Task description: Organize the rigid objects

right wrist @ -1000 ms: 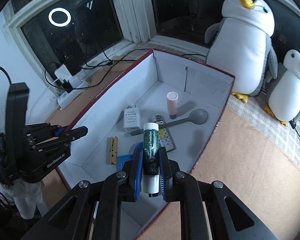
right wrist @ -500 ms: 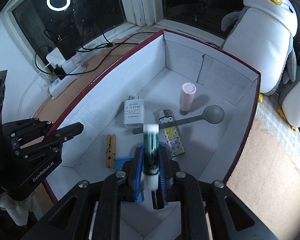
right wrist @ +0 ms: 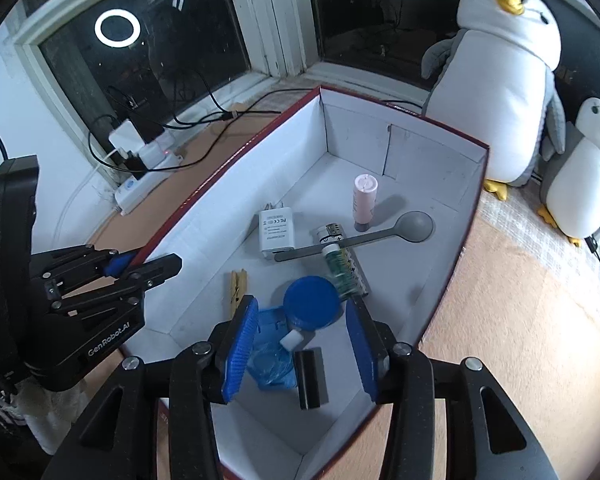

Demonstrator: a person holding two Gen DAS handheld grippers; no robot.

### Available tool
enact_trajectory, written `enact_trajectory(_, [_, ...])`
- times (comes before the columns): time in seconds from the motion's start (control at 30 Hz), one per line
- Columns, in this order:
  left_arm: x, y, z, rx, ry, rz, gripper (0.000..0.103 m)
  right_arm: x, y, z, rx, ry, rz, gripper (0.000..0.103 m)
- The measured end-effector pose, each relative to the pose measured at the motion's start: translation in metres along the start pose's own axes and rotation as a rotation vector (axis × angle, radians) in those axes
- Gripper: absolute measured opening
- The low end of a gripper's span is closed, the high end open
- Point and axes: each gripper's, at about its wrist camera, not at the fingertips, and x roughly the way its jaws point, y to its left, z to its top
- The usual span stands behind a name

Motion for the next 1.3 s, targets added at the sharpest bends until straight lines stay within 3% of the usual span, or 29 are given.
enact_trajectory(0.17, [-0.017, -0.004, -0.003, 0.007, -0.028, 0.011, 0.016, -0.02, 0.003, -0.012, 0.015, -0.041, -0.01, 0.049])
enact_trajectory(0.23, [-0.025, -0.004, -0.006, 0.006, -0.038, 0.014, 0.021, -0.03, 0.003, -0.018, 0.027, -0.062, -0.021, 0.051])
enact_trajectory(0.3, [-0.034, -0.005, -0.008, 0.003, -0.053, 0.016, 0.034, -0.038, 0.003, -0.023, 0.036, -0.081, -0.033, 0.057])
enact_trajectory(0.33, [-0.038, -0.006, -0.01, 0.005, -0.061, 0.019, 0.035, -0.043, 0.003, -0.027, 0.043, -0.093, -0.041, 0.062])
enact_trajectory(0.53, [-0.065, -0.012, -0.02, 0.02, -0.103, 0.027, 0.049, -0.071, 0.004, -0.047, 0.072, -0.156, -0.079, 0.066])
enact_trajectory(0.67, [-0.08, -0.016, -0.025, 0.024, -0.128, 0.032, 0.052, -0.087, 0.002, -0.06, 0.093, -0.187, -0.109, 0.072])
enact_trajectory(0.77, [-0.09, -0.019, -0.027, 0.027, -0.142, 0.023, 0.065, -0.097, 0.0, -0.069, 0.111, -0.207, -0.134, 0.073])
enact_trajectory(0.97, [-0.106, -0.026, -0.033, 0.044, -0.168, 0.021, 0.071, -0.111, -0.004, -0.082, 0.147, -0.246, -0.17, 0.079])
enact_trajectory(1.3, [-0.118, -0.033, -0.038, 0.052, -0.184, 0.003, 0.071, -0.124, -0.005, -0.09, 0.157, -0.268, -0.19, 0.081])
